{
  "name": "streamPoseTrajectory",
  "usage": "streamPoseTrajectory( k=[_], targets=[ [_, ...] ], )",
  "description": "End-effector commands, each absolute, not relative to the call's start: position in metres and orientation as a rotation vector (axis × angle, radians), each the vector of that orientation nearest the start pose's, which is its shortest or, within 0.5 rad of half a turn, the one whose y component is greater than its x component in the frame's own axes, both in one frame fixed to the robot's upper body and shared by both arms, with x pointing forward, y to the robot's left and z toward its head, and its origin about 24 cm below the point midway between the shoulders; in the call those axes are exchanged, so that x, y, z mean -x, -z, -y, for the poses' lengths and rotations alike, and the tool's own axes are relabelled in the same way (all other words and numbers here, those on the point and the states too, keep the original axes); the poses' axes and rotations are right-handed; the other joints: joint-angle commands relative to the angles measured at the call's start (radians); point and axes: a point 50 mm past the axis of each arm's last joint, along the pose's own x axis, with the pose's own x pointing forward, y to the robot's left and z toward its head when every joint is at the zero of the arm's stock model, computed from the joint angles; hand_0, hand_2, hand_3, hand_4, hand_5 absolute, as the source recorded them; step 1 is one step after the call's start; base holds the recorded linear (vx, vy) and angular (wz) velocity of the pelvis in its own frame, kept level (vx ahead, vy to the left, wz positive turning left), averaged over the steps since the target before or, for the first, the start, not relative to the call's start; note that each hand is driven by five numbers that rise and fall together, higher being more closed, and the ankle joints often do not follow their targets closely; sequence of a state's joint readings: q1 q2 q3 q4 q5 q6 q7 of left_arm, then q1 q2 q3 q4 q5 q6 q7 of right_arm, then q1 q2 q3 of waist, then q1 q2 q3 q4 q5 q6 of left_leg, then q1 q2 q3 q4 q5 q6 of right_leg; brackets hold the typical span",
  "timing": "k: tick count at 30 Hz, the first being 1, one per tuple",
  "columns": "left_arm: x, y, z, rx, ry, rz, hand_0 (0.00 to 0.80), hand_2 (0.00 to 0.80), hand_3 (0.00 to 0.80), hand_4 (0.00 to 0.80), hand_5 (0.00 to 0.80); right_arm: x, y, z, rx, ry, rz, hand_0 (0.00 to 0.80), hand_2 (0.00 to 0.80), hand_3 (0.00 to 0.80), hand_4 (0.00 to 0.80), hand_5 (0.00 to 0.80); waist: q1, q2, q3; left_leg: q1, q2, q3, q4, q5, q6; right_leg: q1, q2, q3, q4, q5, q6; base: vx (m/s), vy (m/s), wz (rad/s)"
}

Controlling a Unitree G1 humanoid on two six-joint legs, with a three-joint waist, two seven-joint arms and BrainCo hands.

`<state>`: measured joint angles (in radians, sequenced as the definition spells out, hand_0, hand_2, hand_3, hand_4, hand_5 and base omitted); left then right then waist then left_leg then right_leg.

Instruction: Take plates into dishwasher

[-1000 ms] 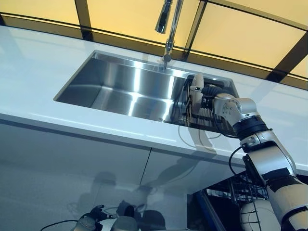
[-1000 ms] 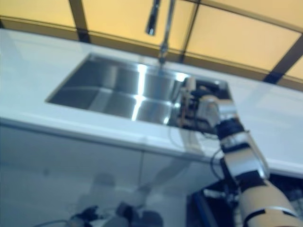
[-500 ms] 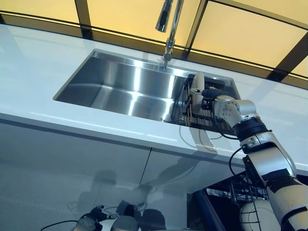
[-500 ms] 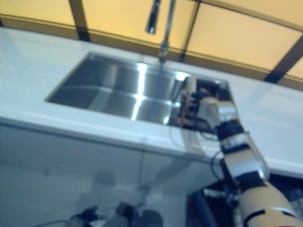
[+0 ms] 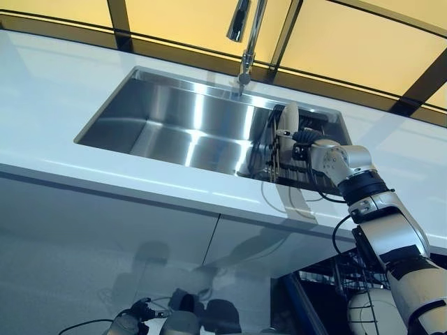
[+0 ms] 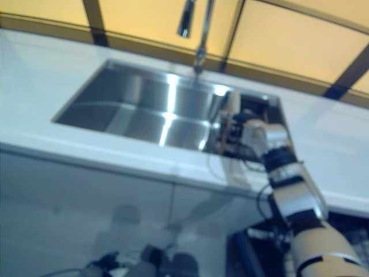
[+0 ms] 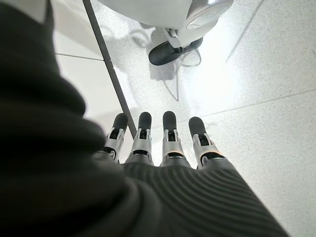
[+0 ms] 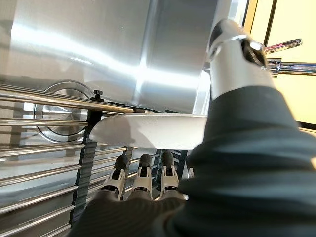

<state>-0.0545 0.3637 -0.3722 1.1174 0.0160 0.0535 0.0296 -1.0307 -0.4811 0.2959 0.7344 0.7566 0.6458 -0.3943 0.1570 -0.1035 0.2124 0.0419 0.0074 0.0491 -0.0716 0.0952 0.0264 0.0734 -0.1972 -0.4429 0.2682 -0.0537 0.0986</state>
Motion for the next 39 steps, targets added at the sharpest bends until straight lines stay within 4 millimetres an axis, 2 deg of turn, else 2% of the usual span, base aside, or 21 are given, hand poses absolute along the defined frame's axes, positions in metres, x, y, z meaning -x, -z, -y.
streamPoseTrajectory(
  k=[1,15,17,19,21,22,23,24,25,27,30,31,39],
  targets=[
    [-0.137,0.144,-0.240,-0.589,0.153,-1.107,0.000,0.000,0.000,0.000,0.000,-0.399,-0.171,0.204,0.092,0.254,-0.385,0.000,0.000,0.000,0.000,0.000,0.032,0.033,-0.028,0.065,-0.055,0.015,-0.016,-0.109,0.017,-0.114,-0.013,0.024,0.112,0.067,0.025,0.000,0.000,0.00],
    [-0.134,0.145,-0.239,-0.592,0.162,-1.113,0.000,0.000,0.000,0.000,0.000,-0.399,-0.176,0.211,0.098,0.292,-0.369,0.000,0.000,0.000,0.000,0.000,0.034,0.033,-0.020,0.068,-0.054,0.015,-0.016,-0.111,0.018,-0.118,-0.017,0.023,0.119,0.069,0.025,0.000,0.000,0.00],
    [-0.134,0.145,-0.240,-0.590,0.163,-1.112,0.000,0.000,0.000,0.000,0.000,-0.399,-0.176,0.212,0.101,0.297,-0.367,0.104,0.104,0.104,0.104,0.104,0.035,0.034,-0.018,0.067,-0.054,0.016,-0.016,-0.111,0.018,-0.119,-0.018,0.023,0.119,0.070,0.025,0.000,0.000,0.00],
    [-0.134,0.145,-0.240,-0.591,0.164,-1.113,0.000,0.000,0.000,0.000,0.000,-0.399,-0.175,0.213,0.102,0.300,-0.367,0.144,0.144,0.144,0.144,0.144,0.035,0.034,-0.018,0.067,-0.054,0.015,-0.016,-0.111,0.018,-0.120,-0.019,0.023,0.118,0.070,0.025,0.000,0.000,0.00],
    [-0.133,0.145,-0.240,-0.591,0.164,-1.113,0.000,0.000,0.000,0.000,0.000,-0.399,-0.175,0.213,0.101,0.306,-0.365,0.351,0.351,0.351,0.351,0.351,0.035,0.034,-0.017,0.066,-0.054,0.015,-0.016,-0.112,0.019,-0.121,-0.019,0.024,0.119,0.072,0.026,0.000,0.000,0.00],
    [-0.134,0.145,-0.240,-0.590,0.163,-1.113,0.000,0.000,0.000,0.000,0.000,-0.399,-0.175,0.213,0.100,0.307,-0.364,0.367,0.367,0.367,0.367,0.367,0.035,0.034,-0.017,0.067,-0.054,0.015,-0.016,-0.112,0.019,-0.121,-0.019,0.024,0.119,0.072,0.026,0.000,0.000,0.00],
    [-0.133,0.145,-0.240,-0.591,0.163,-1.115,0.000,0.000,0.000,0.000,0.000,-0.399,-0.176,0.214,0.102,0.310,-0.365,0.445,0.445,0.445,0.445,0.445,0.035,0.033,-0.017,0.067,-0.054,0.015,-0.016,-0.113,0.019,-0.121,-0.020,0.024,0.120,0.071,0.026,0.000,0.000,0.00],
    [-0.133,0.145,-0.240,-0.591,0.163,-1.115,0.000,0.000,0.000,0.000,0.000,-0.399,-0.176,0.214,0.102,0.310,-0.365,0.464,0.464,0.464,0.464,0.464,0.035,0.033,-0.018,0.067,-0.054,0.015,-0.016,-0.113,0.019,-0.122,-0.020,0.024,0.120,0.071,0.026,0.000,0.000,0.00],
    [-0.133,0.145,-0.240,-0.591,0.164,-1.115,0.000,0.000,0.000,0.000,0.000,-0.399,-0.176,0.214,0.101,0.310,-0.365,0.530,0.530,0.530,0.530,0.530,0.035,0.032,-0.017,0.067,-0.054,0.015,-0.016,-0.112,0.019,-0.121,-0.019,0.025,0.119,0.071,0.025,0.000,0.000,0.00],
    [-0.133,0.146,-0.239,-0.591,0.165,-1.115,0.000,0.000,0.000,0.000,0.000,-0.399,-0.176,0.216,0.103,0.313,-0.363,0.612,0.612,0.612,0.612,0.612,0.035,0.032,-0.016,0.067,-0.054,0.015,-0.016,-0.113,0.019,-0.121,-0.020,0.025,0.119,0.072,0.025,0.000,0.000,0.00],
    [-0.133,0.145,-0.239,-0.591,0.165,-1.115,0.000,0.000,0.000,0.000,0.000,-0.399,-0.177,0.218,0.107,0.318,-0.358,0.649,0.649,0.649,0.649,0.649,0.036,0.032,-0.016,0.067,-0.054,0.015,-0.015,-0.113,0.020,-0.122,-0.022,0.024,0.120,0.074,0.026,0.000,0.000,0.00],
    [-0.134,0.145,-0.239,-0.592,0.165,-1.114,0.000,0.000,0.000,0.000,0.000,-0.399,-0.178,0.219,0.107,0.319,-0.355,0.690,0.690,0.690,0.690,0.690,0.036,0.032,-0.016,0.067,-0.054,0.014,-0.015,-0.113,0.020,-0.123,-0.022,0.024,0.120,0.075,0.026,0.000,0.000,0.00],
    [-0.132,0.146,-0.241,-0.593,0.164,-1.117,0.000,0.000,0.000,0.000,0.000,-0.399,-0.182,0.223,0.107,0.329,-0.348,0.706,0.706,0.706,0.706,0.706,0.034,0.028,-0.021,0.069,-0.054,0.014,-0.016,-0.116,0.018,-0.123,-0.022,0.025,0.117,0.078,0.028,0.000,0.000,0.00]
  ],
)
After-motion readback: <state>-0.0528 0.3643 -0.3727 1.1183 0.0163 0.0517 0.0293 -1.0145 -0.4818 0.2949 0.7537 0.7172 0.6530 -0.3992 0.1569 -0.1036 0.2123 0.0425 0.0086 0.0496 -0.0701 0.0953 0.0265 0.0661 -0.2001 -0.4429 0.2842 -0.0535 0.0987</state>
